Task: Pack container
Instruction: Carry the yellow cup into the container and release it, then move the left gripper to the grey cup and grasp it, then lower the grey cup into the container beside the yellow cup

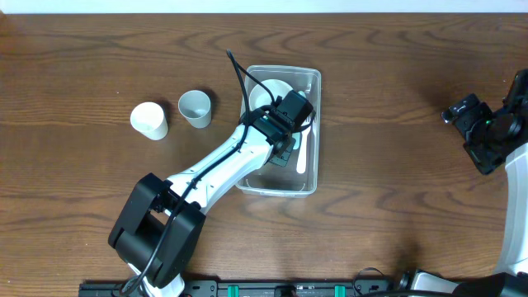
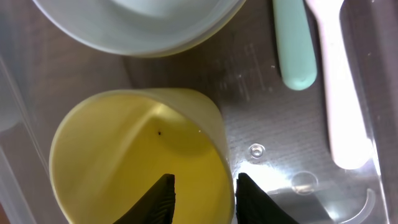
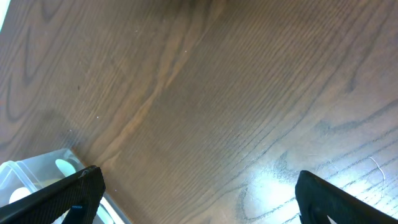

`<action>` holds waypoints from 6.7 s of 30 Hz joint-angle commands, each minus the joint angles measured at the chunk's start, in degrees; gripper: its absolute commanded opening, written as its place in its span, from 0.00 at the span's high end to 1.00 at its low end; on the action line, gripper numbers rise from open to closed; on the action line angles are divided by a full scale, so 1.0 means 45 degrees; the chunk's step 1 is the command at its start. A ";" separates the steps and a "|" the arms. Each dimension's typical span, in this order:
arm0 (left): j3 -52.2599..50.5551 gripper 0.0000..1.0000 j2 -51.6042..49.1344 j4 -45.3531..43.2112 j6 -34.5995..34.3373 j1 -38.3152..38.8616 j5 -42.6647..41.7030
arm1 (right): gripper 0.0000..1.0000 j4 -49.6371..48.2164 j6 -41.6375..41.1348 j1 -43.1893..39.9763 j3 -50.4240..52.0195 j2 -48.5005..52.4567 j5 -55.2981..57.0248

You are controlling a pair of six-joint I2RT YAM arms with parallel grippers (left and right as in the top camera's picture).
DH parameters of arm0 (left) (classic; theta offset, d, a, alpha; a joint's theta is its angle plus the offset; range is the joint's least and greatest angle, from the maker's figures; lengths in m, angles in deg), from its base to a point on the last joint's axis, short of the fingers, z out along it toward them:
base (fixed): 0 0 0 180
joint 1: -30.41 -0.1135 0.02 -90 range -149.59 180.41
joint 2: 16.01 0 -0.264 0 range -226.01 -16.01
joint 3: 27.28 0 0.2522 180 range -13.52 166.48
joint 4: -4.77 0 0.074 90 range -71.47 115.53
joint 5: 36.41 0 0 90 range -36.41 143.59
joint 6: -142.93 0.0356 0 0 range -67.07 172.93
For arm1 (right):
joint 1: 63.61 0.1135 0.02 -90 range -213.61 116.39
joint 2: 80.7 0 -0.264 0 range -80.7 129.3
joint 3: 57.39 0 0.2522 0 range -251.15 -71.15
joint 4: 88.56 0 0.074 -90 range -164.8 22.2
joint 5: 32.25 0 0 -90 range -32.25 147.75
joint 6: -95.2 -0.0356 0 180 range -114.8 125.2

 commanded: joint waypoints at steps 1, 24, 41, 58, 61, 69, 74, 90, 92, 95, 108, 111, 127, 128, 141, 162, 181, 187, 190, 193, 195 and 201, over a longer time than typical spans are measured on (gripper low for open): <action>0.0933 0.66 0.0534 0.0350 -0.0073 -0.0005 0.0194 | 0.01 0.0005 0.0063 -0.0107 -0.0078 0.0053 -0.0005; 0.2905 0.44 0.2565 0.1117 0.0471 -0.5076 0.0374 | 0.01 0.0005 0.0063 -0.0107 -0.0078 0.0053 -0.0005; 0.2905 0.45 -0.0204 0.1030 0.1137 -0.6329 -0.2234 | 0.01 0.0005 0.0063 -0.0107 -0.0078 0.0053 -0.0005; 0.2880 0.57 -0.2676 0.1316 0.1132 -0.6305 -0.2691 | 0.01 0.0005 0.0063 -0.0107 -0.0078 0.0053 -0.0005; 0.2880 0.68 -0.2681 0.1326 0.1132 -0.6305 -0.2686 | 0.01 0.0005 0.0063 -0.0107 -0.0078 0.0053 -0.0005; 0.2900 0.94 -0.2467 0.1807 0.0991 -0.6305 -0.2686 | 0.01 0.0005 0.0063 -0.0107 -0.0078 0.0053 -0.0005; 0.3254 0.94 -0.1511 0.2482 0.0986 -0.6305 -0.2686 | 0.01 0.0005 0.0063 -0.0107 -0.0078 0.0053 -0.0005; 0.3580 0.94 0.4435 0.5081 0.0675 -0.2793 -0.3070 | 0.01 0.0005 0.0063 -0.0107 -0.0078 0.0053 -0.0005; 0.3521 0.94 0.4430 0.5571 0.0656 -0.1899 -0.2730 | 0.01 0.0005 0.0063 -0.0107 -0.0078 0.0053 -0.0005; 0.3109 0.94 0.4260 0.6101 0.0646 -0.0996 -0.2671 | 0.01 0.0005 0.0063 -0.0107 -0.0078 0.0053 -0.0005; 0.0291 0.94 0.3910 0.4556 -0.0777 0.0986 -0.2822 | 0.01 0.0005 0.0063 -0.0107 -0.0078 0.0053 -0.0005; -0.0039 0.94 0.3852 0.3944 -0.1073 0.1462 -0.2817 | 0.01 0.0005 0.0063 -0.0107 -0.0078 0.0053 -0.0005; -0.0087 0.94 0.1559 0.3366 -0.1073 0.1792 -0.1666 | 0.01 0.0005 0.0063 -0.0107 -0.0078 0.0053 -0.0005; -0.0087 0.94 0.1443 0.3313 -0.1093 0.1792 -0.1579 | 0.01 0.0005 0.0063 -0.0107 -0.0078 0.0053 -0.0005; -0.0092 0.94 0.1127 0.2754 -0.3186 0.1447 -0.0185 | 0.01 0.0005 0.0063 -0.0107 -0.0078 0.0053 -0.0005; -0.0126 0.94 0.0597 0.2186 -0.3925 0.1321 -0.0529 | 0.01 0.0005 0.0063 -0.0107 -0.0078 0.0053 -0.0005; -0.0136 0.75 0.0544 0.2161 -0.3910 0.1316 -0.0520 | 0.01 0.0005 0.0063 -0.0107 -0.0078 0.0053 -0.0005; 0.0670 0.70 0.0981 0.3424 -0.3866 0.1297 -0.0520 | 0.01 0.0005 0.0063 -0.0107 -0.0078 0.0053 -0.0005; 0.1044 0.68 0.1496 0.3701 -0.3813 0.1297 -0.0515 | 0.01 0.0005 0.0063 -0.0107 -0.0078 0.0053 -0.0005; 0.1239 0.65 0.2195 0.3730 -0.3769 0.1297 -0.0505 | 0.01 0.0005 0.0063 -0.0107 -0.0078 0.0053 -0.0005; 0.1331 0.63 0.2715 0.3730 -0.3769 0.1282 -0.0418 | 0.01 0.0005 0.0063 -0.0107 -0.0078 0.0053 -0.0005; 0.1336 0.55 0.4012 0.3687 -0.3774 0.1117 0.0520 | 0.01 0.0005 0.0063 -0.0107 -0.0078 0.0053 -0.0005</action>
